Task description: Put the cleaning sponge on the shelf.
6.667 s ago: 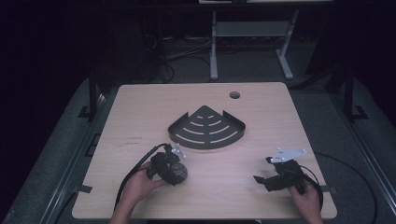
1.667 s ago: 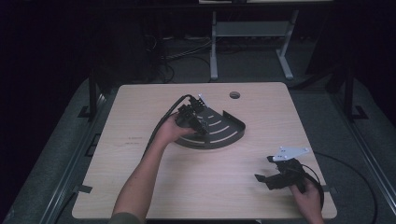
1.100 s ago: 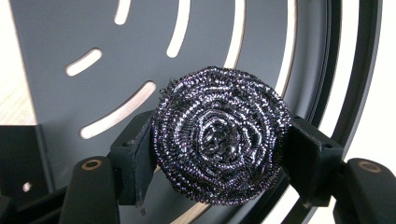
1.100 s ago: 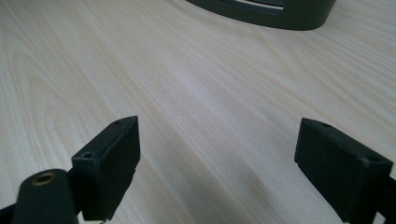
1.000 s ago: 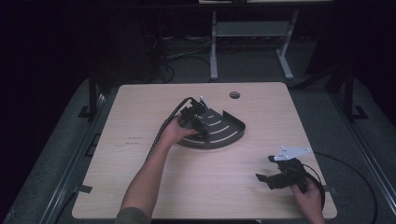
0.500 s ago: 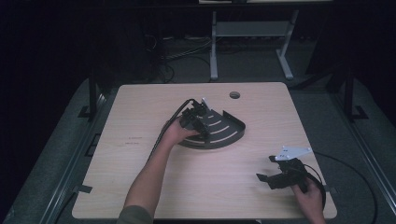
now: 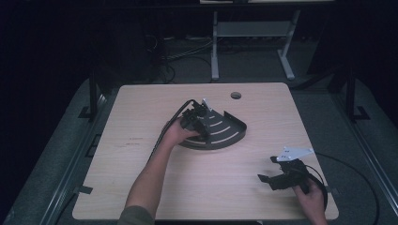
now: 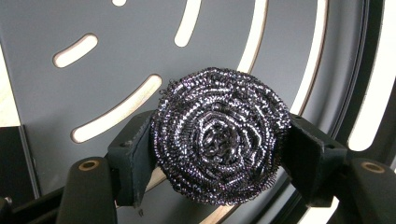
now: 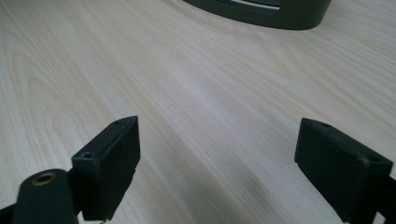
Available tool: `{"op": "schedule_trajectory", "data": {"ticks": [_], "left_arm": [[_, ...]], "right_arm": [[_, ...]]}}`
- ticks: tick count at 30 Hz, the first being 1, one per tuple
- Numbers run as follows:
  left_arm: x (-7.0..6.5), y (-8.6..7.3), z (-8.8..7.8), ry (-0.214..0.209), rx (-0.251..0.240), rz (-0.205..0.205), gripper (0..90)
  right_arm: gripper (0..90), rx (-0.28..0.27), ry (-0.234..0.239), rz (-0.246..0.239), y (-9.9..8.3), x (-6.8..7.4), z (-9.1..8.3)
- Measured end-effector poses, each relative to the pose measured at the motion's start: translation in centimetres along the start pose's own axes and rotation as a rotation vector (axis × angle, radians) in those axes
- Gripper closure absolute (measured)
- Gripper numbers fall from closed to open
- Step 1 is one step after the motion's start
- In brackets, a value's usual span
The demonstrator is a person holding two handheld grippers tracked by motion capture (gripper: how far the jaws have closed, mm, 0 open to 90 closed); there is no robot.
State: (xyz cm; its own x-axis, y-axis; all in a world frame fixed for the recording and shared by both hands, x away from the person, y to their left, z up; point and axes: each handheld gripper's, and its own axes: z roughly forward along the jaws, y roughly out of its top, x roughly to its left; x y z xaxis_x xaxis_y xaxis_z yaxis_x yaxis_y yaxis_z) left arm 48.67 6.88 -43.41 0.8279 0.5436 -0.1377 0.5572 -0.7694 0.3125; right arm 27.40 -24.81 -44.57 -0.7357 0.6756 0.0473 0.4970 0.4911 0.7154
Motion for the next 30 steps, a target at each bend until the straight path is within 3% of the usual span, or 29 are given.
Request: {"op": "schedule_trajectory", "data": {"ticks": [16, 20, 30], "left_arm": [[-0.5, 0.0, -0.8, -0.004, -0.016, -0.003, 22.0], [-0.9, -0.1, -1.3, 0.013, -0.028, 0.009, 21.2], [-1.4, -0.6, -2.2, -0.002, -0.045, 0.011, 20.3]], "right_arm": [[13.8, 0.006, 0.0, -0.004, 0.1, 0.1, 0.1], [13.9, 0.005, 0.003, -0.008, 0.1, 0.1, 0.2], [13.8, 0.007, 0.003, -0.008, 0.2, 0.2, 0.2]]}}
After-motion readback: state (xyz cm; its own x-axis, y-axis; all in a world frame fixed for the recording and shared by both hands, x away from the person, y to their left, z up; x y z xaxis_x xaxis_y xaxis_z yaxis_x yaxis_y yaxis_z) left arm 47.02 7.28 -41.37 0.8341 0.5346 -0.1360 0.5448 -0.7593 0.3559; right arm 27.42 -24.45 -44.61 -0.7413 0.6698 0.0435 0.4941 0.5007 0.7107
